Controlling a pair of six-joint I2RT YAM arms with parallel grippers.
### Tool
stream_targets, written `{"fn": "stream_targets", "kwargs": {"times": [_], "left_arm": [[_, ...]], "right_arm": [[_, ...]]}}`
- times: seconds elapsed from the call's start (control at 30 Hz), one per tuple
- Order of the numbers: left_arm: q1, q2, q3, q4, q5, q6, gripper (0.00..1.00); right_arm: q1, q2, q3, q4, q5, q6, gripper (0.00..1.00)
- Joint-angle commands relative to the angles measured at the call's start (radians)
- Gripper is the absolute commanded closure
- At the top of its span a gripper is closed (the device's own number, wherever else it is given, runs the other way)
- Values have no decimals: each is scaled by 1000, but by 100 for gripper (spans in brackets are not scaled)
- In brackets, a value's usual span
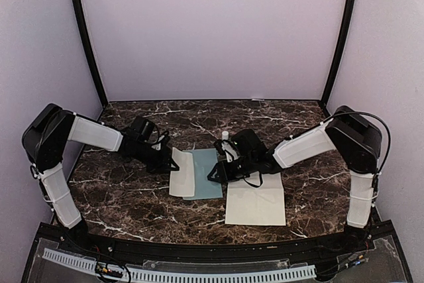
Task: Place the letter into the envelope and seal it
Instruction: Place the letter in the envelope.
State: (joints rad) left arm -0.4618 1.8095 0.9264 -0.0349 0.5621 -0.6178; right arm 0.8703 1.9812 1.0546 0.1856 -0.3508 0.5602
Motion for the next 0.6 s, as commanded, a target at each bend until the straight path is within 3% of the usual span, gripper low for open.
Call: {"fn": "stream_targets", "kwargs": {"times": [0.0,0.57], "left_arm": [[5,10,-18,32,21,-19,100],[-4,27,-52,139,92,-62,100]], "right_arm": [[7,21,18,-5,0,8,64],[7,25,27,-2,-13,9,64]]}}
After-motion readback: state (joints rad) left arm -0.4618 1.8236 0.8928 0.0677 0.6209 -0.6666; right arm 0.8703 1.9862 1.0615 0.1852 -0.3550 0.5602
